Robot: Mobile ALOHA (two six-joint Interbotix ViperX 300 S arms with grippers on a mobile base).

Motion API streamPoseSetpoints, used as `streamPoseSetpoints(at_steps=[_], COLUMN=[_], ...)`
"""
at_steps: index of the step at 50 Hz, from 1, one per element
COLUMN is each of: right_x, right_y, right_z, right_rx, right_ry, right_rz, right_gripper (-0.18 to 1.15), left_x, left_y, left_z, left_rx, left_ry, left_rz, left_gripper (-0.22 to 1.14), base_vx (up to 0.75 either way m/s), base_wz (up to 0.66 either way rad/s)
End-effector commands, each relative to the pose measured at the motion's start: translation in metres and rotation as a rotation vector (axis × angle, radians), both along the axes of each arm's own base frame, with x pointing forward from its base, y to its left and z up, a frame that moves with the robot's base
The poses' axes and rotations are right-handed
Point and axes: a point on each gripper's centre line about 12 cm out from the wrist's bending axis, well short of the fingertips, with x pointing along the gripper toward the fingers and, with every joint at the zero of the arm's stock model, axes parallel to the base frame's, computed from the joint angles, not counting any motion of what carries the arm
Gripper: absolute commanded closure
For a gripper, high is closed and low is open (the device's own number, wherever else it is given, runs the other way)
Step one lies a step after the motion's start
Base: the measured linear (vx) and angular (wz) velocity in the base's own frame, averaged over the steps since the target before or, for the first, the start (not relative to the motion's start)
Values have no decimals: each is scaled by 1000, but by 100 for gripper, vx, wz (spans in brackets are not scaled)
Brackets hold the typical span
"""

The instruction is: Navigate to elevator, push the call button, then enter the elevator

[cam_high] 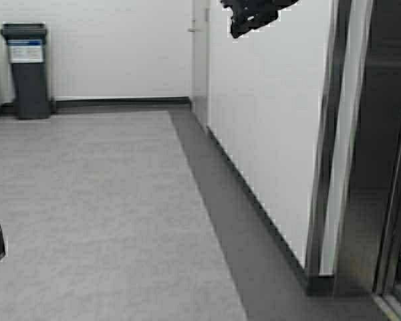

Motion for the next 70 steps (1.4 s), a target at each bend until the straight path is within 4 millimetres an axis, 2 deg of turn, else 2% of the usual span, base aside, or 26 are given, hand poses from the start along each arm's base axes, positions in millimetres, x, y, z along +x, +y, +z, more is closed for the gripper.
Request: streamPoseSetpoints(at_steps=[1,9,26,39,47,70], right_x=[-2,-7,-8,-9,-10,-7], right_y=[1,-3,-1,-1,-2,-3], right_z=[5,0,7,4,-2,-17], right_rx=[10,4,24,21,10,-16], right_ry=[-14,-2,-15,-9,4,38], right_rz=[6,5,9,11,11,3], right_gripper=[92,92,92,92,92,92], left_x=[1,1,1,9,16,15], left_y=[0,0,0,-1,-2,-3], left_z=[5,3,4,4,0,1], left_rx=[0,-1,1,18,18,38], left_ry=[-17,-8,-11,2,28,21], left_rz=[-2,-2,-2,-4,-7,-12], left_gripper=[89,89,89,89,89,89], base_vx=[66,66,61,53,45,41], base_wz=[-16,-15,-19,-27,-40,-63])
